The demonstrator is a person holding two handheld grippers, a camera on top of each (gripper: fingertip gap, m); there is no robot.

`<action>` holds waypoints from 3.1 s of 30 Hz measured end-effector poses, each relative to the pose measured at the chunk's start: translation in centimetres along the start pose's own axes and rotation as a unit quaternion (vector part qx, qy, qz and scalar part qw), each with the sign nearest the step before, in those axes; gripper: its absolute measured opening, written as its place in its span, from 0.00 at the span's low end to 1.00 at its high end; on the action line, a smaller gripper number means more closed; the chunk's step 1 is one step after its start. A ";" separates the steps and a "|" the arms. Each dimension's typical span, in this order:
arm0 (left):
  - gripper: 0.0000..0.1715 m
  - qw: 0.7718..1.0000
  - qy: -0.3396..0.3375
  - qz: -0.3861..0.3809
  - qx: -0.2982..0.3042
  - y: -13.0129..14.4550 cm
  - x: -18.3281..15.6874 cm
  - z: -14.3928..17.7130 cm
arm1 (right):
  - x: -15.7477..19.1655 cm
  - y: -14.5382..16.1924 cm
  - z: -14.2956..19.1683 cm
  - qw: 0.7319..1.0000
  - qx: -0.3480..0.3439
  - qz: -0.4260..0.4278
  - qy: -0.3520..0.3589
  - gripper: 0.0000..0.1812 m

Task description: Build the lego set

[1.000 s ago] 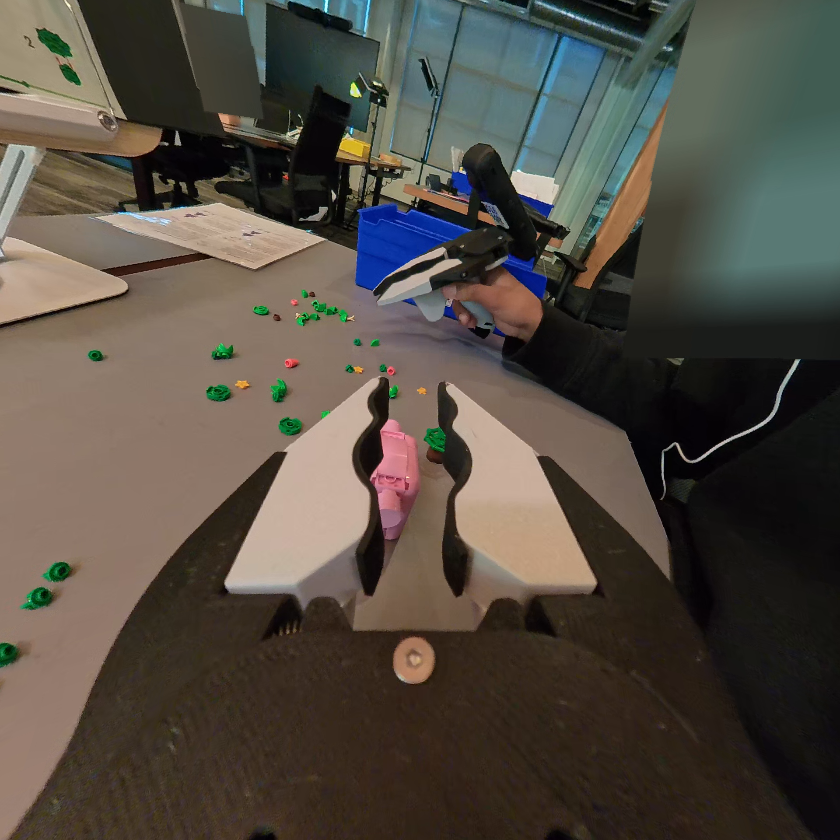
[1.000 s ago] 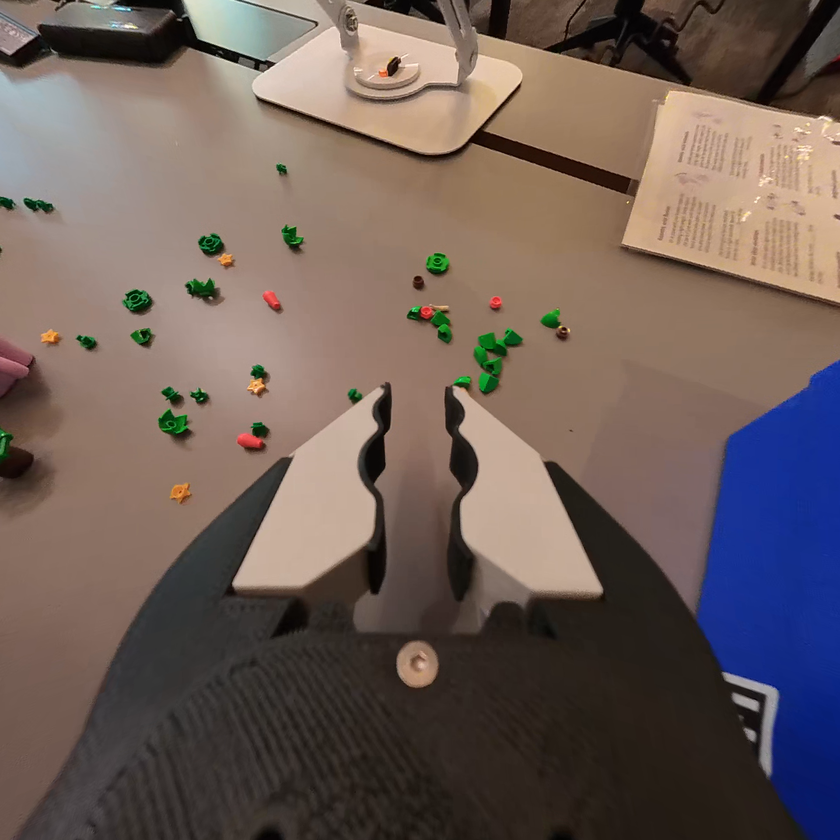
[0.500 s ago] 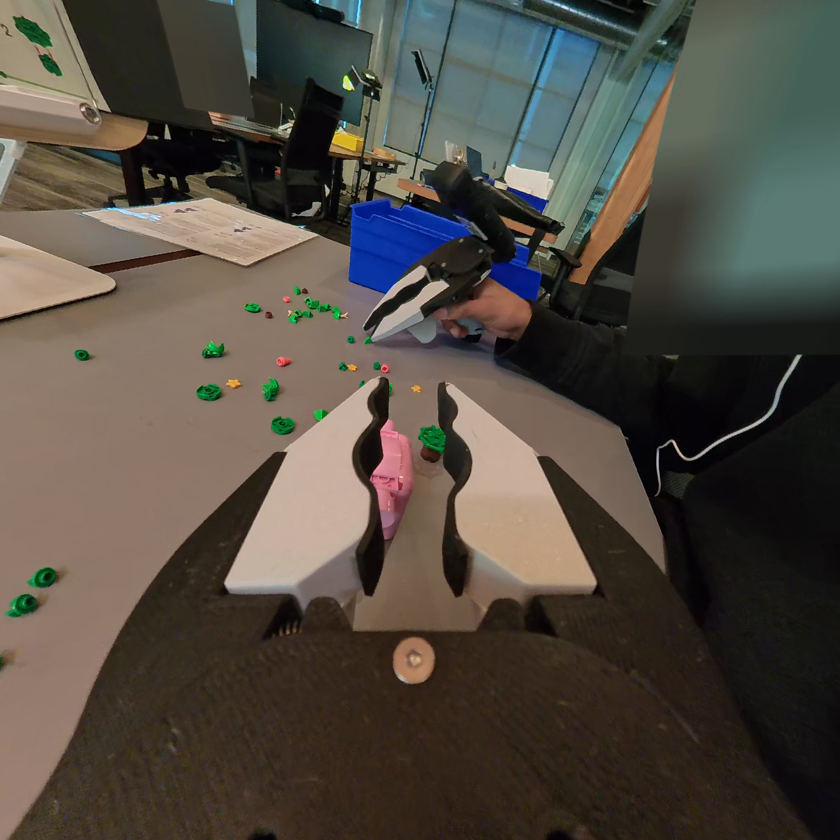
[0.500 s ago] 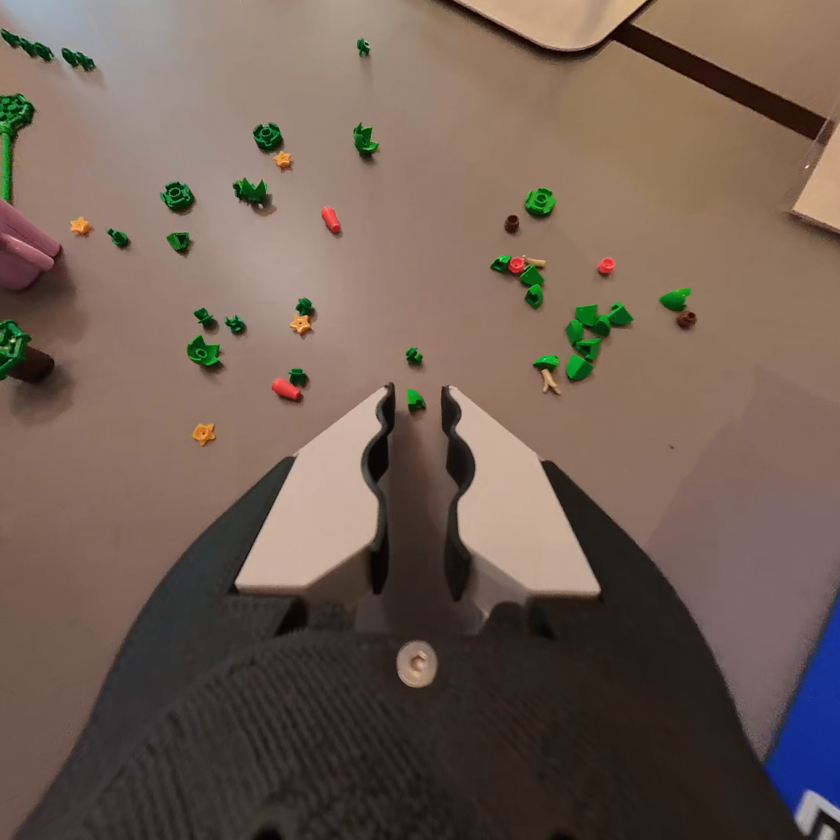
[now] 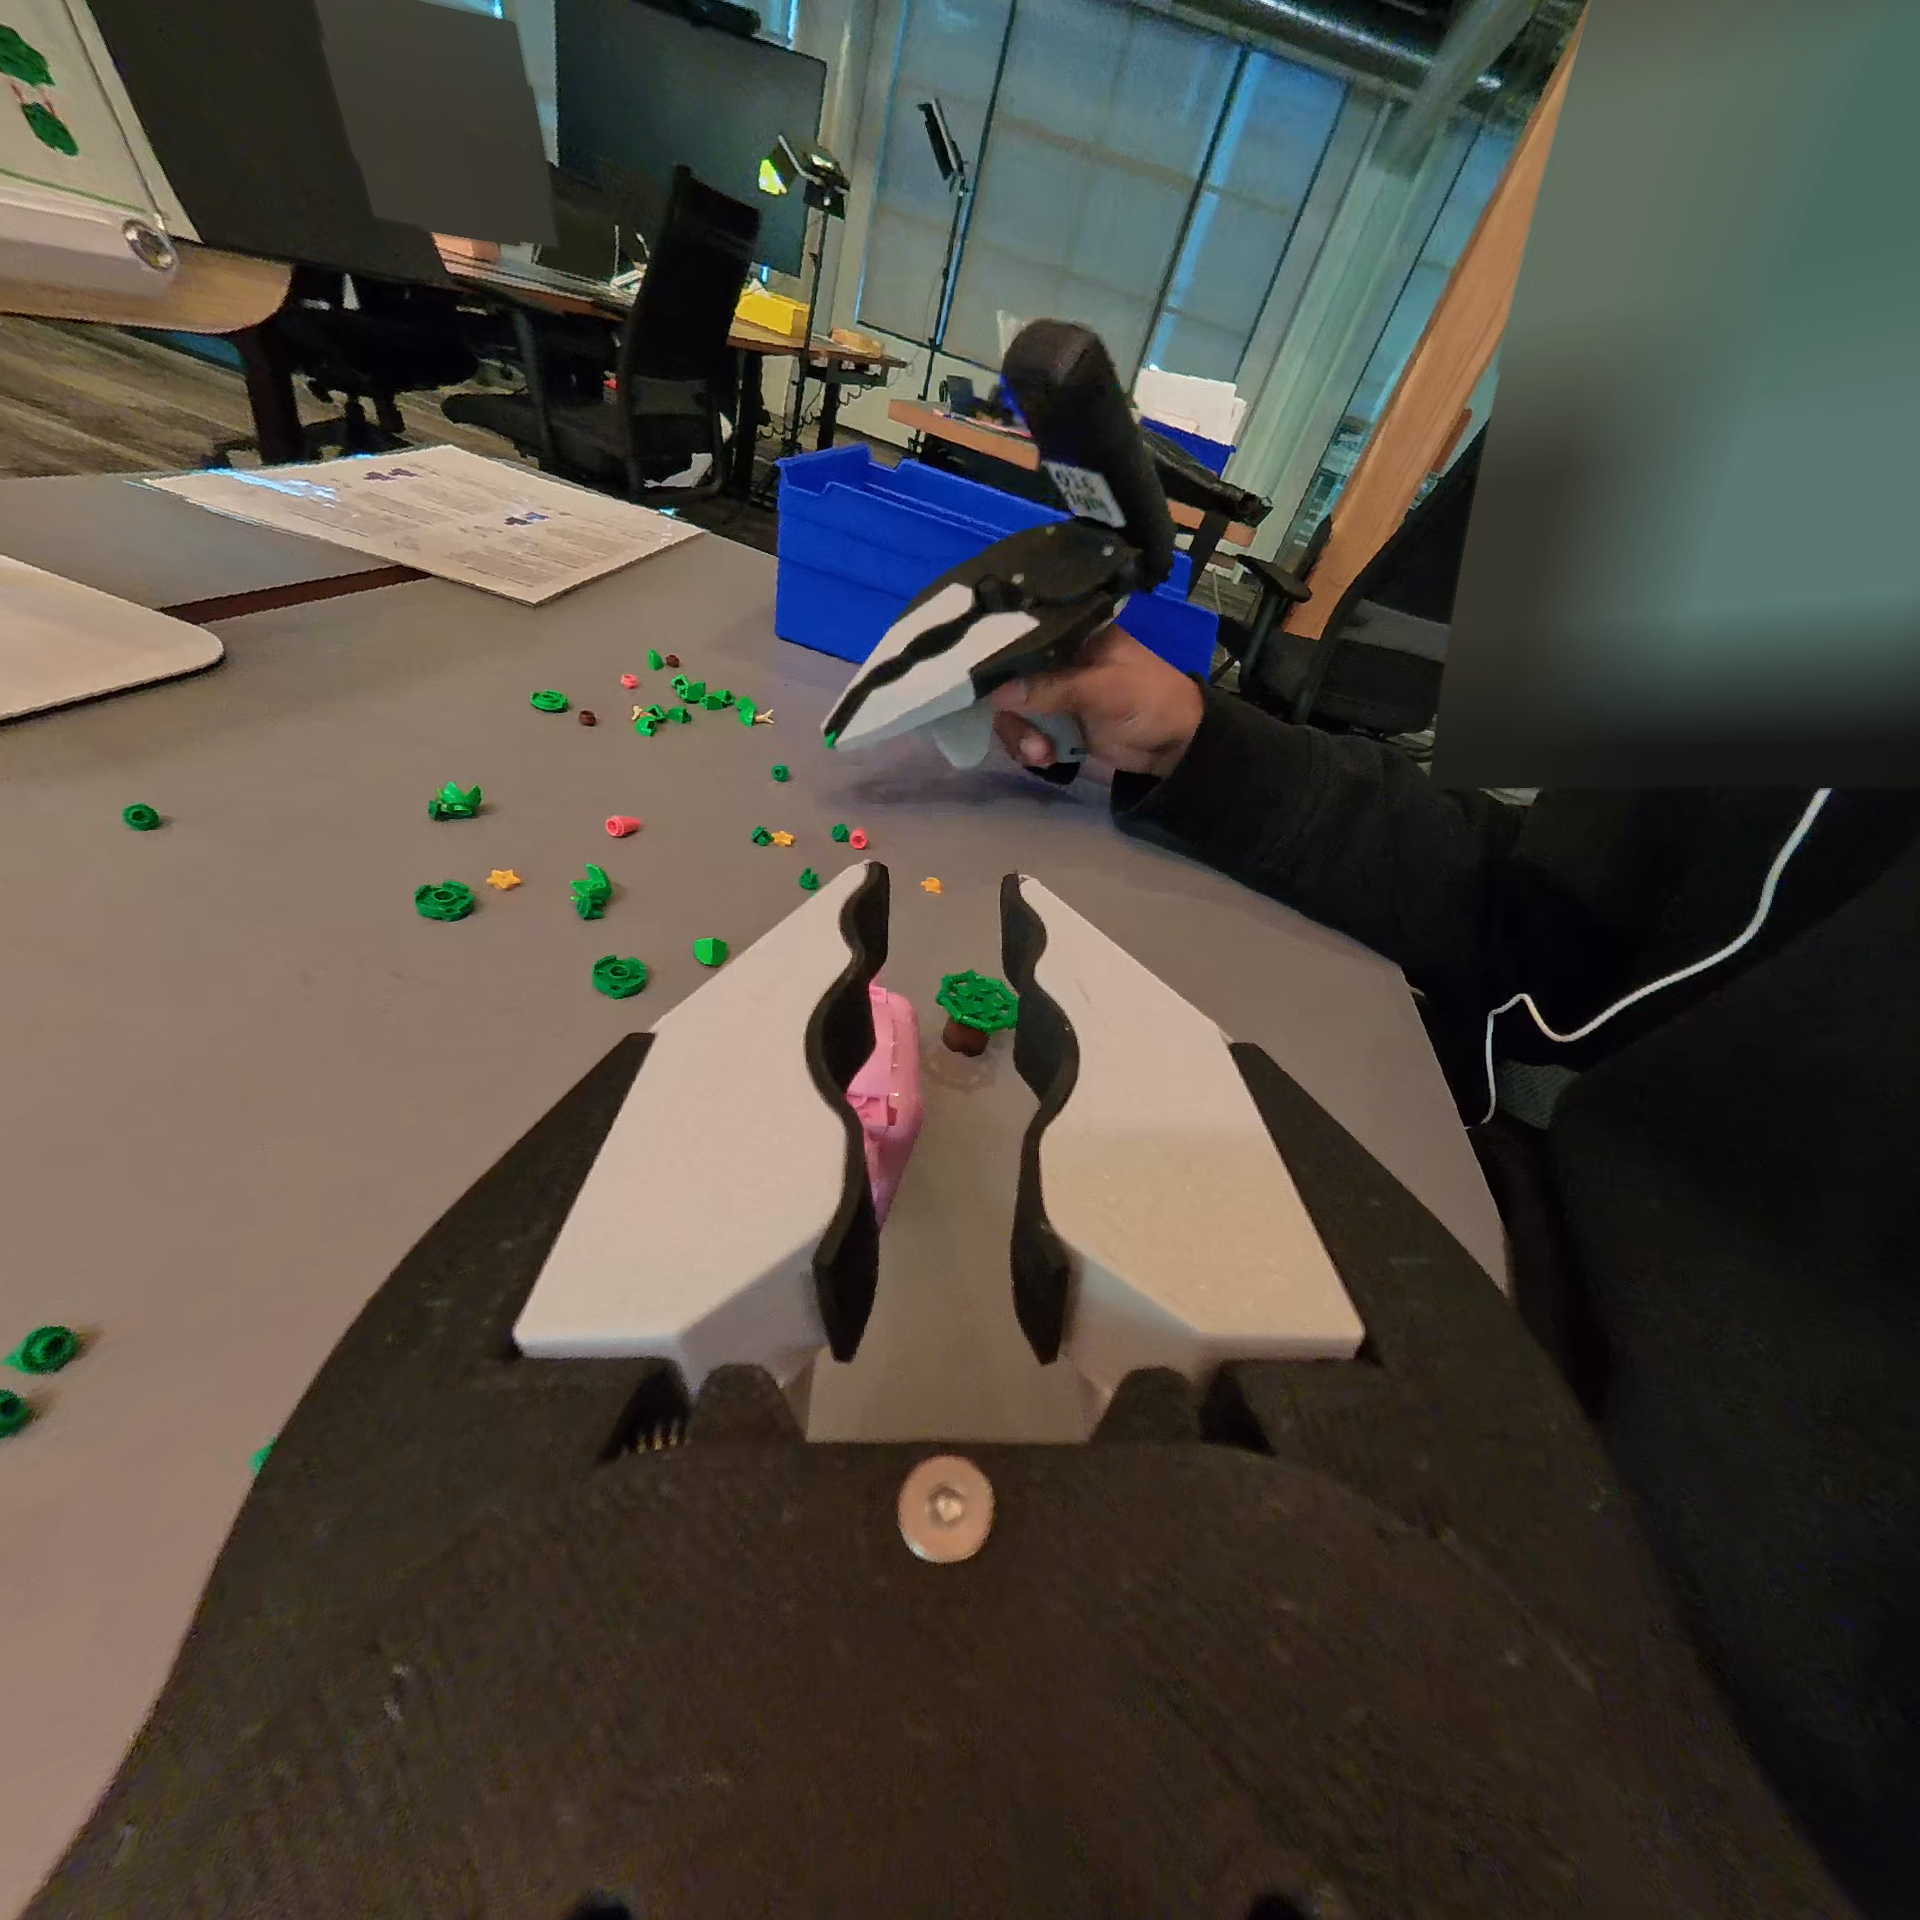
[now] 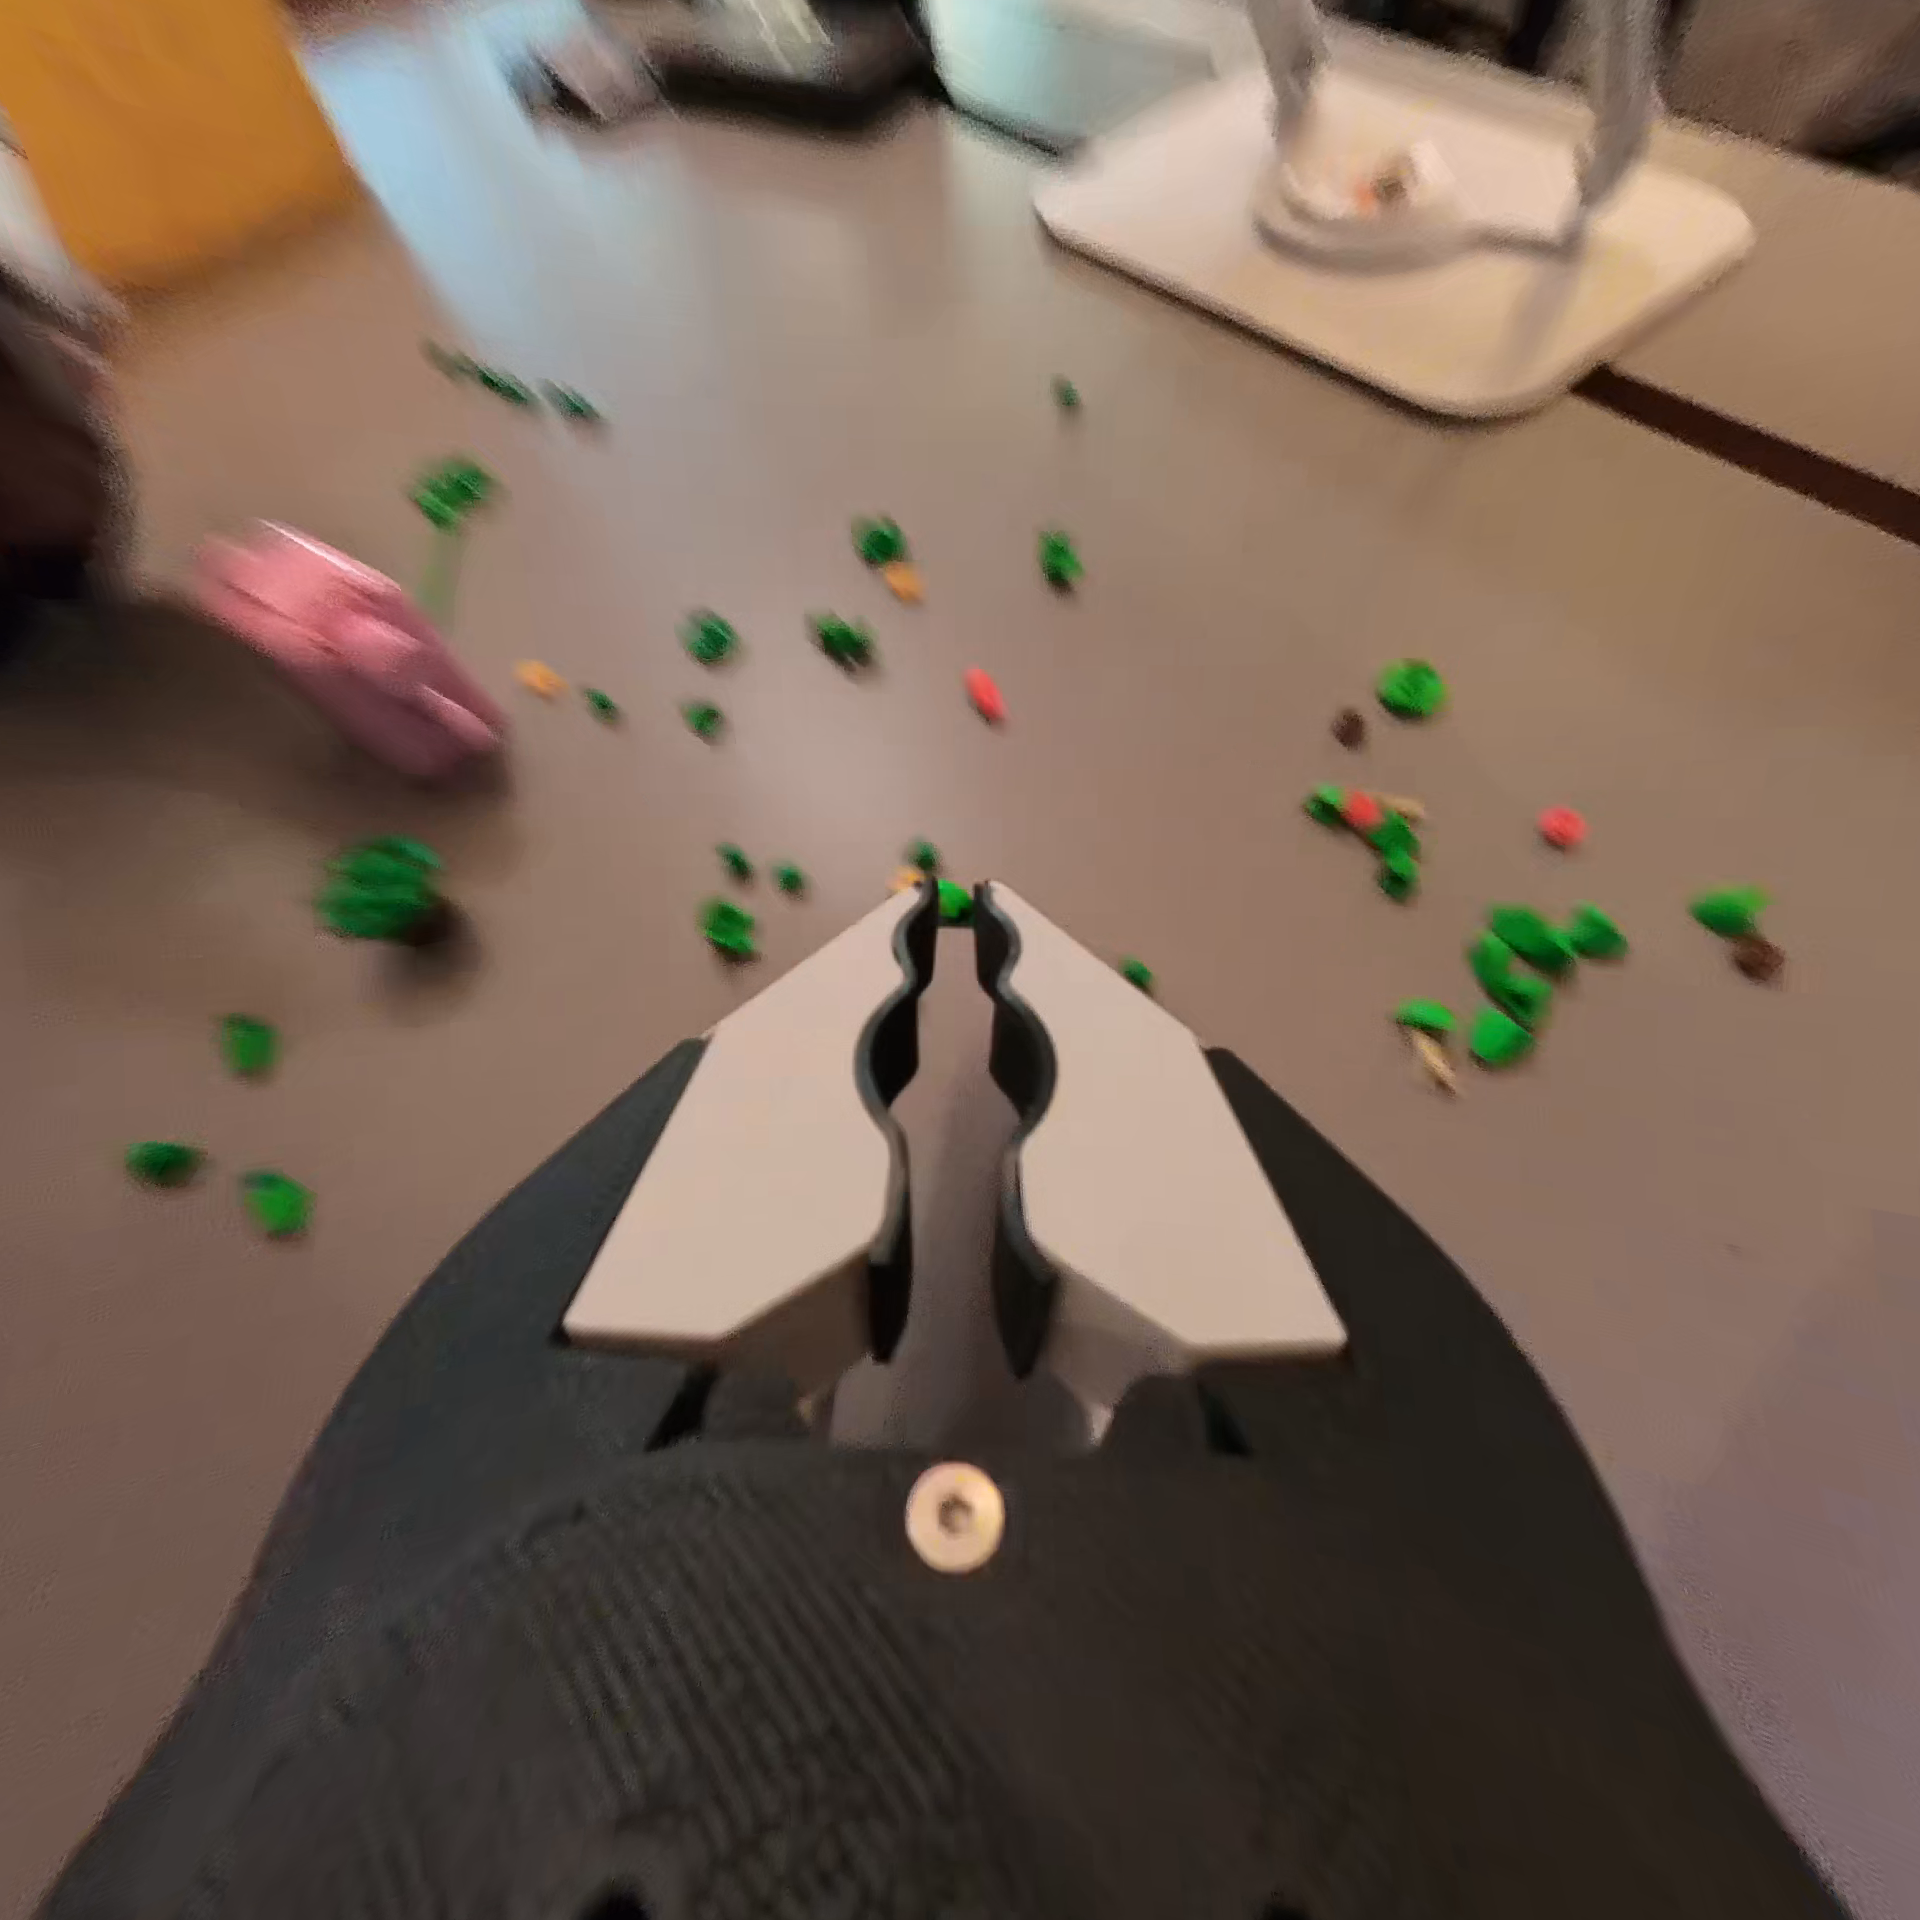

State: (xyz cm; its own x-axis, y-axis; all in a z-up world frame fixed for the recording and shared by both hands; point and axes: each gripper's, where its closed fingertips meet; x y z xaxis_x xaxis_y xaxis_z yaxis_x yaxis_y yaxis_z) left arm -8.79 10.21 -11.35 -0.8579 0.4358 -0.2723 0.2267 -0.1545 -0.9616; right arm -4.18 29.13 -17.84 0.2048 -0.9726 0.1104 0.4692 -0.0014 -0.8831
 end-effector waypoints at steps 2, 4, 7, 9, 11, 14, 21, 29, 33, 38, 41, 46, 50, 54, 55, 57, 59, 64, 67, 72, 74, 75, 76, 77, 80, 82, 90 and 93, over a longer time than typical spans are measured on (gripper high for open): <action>0.10 1.000 0.008 -0.007 -0.001 0.0 -0.4 -0.2 | 3.9 -3.1 0.3 0.990 -0.080 -0.050 -0.104 0.02; 0.10 1.000 0.010 -0.027 -0.004 -0.1 -0.9 -0.5 | 8.0 -6.2 1.0 0.957 -0.152 -0.114 -0.221 0.02; 0.10 0.998 0.004 -0.065 -0.013 -0.6 -2.1 -1.4 | 12.4 -8.4 1.2 0.904 -0.189 -0.182 -0.339 0.02; 0.10 0.996 0.006 -0.084 -0.025 -1.2 -3.3 -2.1 | 14.6 -8.2 0.3 0.891 -0.174 -0.191 -0.372 0.02; 0.08 0.996 0.014 -0.083 -0.042 -1.7 -4.5 -2.6 | 16.5 -8.0 -0.3 0.884 -0.164 -0.184 -0.397 0.02; 0.10 0.994 0.076 0.024 -0.070 -2.4 -5.8 -3.2 | 17.9 -8.0 -0.7 0.909 -0.189 -0.086 -0.361 0.02; 0.14 0.950 0.173 0.231 -0.117 -3.1 -5.5 -2.7 | 19.7 -9.6 1.6 0.916 -0.285 0.156 -0.235 0.02; 0.15 0.877 0.321 0.344 -0.096 -3.0 -8.7 -2.9 | 20.9 -9.2 1.0 0.906 -0.289 0.251 -0.181 0.02; 0.14 0.887 0.314 0.326 -0.095 -2.9 -8.7 -2.9 | 20.8 -9.2 1.1 0.906 -0.290 0.251 -0.180 0.02; 0.12 0.886 0.309 0.331 -0.100 -2.9 -8.3 -2.8 | 20.7 -9.1 1.1 0.906 -0.286 0.260 -0.171 0.02; 0.11 0.886 0.304 0.335 -0.106 -2.9 -7.9 -2.7 | 20.6 -9.0 1.1 0.907 -0.284 0.265 -0.165 0.02; 0.10 0.890 0.295 0.332 -0.108 -2.8 -7.6 -2.6 | 20.5 -9.0 1.2 0.907 -0.283 0.266 -0.163 0.02; 0.04 0.891 0.289 0.334 -0.108 -2.7 -7.3 -2.7 | 20.6 -9.0 1.3 0.906 -0.285 0.265 -0.165 0.02; 0.02 0.890 0.287 0.339 -0.108 -2.6 -7.1 -2.7 | 20.6 -9.0 1.2 0.905 -0.283 0.274 -0.159 0.02; 0.02 0.890 0.286 0.338 -0.108 -2.6 -7.1 -2.7 | 20.6 -8.9 1.2 0.905 -0.282 0.276 -0.158 0.02; 0.02 0.891 0.284 0.337 -0.107 -2.5 -7.1 -2.7 | 20.6 -8.9 1.2 0.905 -0.281 0.279 -0.156 0.02; 0.01 0.892 0.281 0.336 -0.107 -2.5 -7.0 -2.7 | 20.6 -8.8 1.2 0.905 -0.279 0.283 -0.152 0.02; 0.00 0.889 0.282 0.341 -0.121 -2.9 -6.7 -2.4 | 20.4 -8.6 1.1 0.905 -0.271 0.295 -0.146 0.00; 0.00 0.894 0.272 0.337 -0.115 -2.7 -6.5 -2.5 | 20.5 -8.3 0.7 0.905 -0.263 0.302 -0.143 0.00; 0.00 0.899 0.264 0.330 -0.117 -2.7 -6.3 -2.4 | 20.5 -8.0 0.5 0.906 -0.255 0.305 -0.142 0.00; 0.00 0.902 0.258 0.326 -0.115 -2.6 -6.2 -2.5 | 20.2 -8.2 0.6 0.908 -0.255 0.302 -0.139 0.00; 0.00 0.905 0.254 0.322 -0.112 -2.5 -6.1 -2.5 | 20.0 -8.3 0.7 0.909 -0.257 0.300 -0.136 0.00; 0.00 0.909 0.248 0.317 -0.107 -2.4 -6.1 -2.5 | 19.7 -8.4 0.8 0.910 -0.258 0.297 -0.134 0.02; 0.00 0.915 0.241 0.309 -0.099 -2.2 -6.1 -2.6 | 19.5 -8.5 1.0 0.911 -0.260 0.291 -0.135 0.04; 0.00 0.939 0.206 0.267 -0.069 -1.6 -5.9 -2.8 | 19.5 -8.2 1.2 0.915 -0.255 0.266 -0.164 0.11; 0.00 0.956 0.181 0.230 -0.039 -0.9 -5.8 -3.0 | 19.7 -7.6 0.9 0.918 -0.236 0.255 -0.190 0.12; 0.00 0.983 0.122 0.131 0.032 1.3 -5.9 -3.8 | 19.9 -5.6 0.0 0.930 -0.168 0.207 -0.253 0.06; 0.00 0.984 0.121 0.126 0.035 1.4 -5.9 -3.8 | 19.8 -5.5 0.0 0.931 -0.162 0.200 -0.259 0.06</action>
State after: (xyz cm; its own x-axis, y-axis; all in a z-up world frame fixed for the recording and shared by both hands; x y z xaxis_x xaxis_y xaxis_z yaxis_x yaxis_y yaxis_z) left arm -1.68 10.84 -11.21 -0.6416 0.5729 -0.5100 0.3785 -0.3418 -0.8602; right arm -2.74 9.82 -10.78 0.7334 -0.6680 -0.1261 -0.0006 0.1849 -0.9828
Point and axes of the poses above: each gripper's, where its closed fingertips meet, z back along the fingers, y out of its underside, x = y × z across the jaws, and after that the axes turned 2 degrees about -x, right-handed
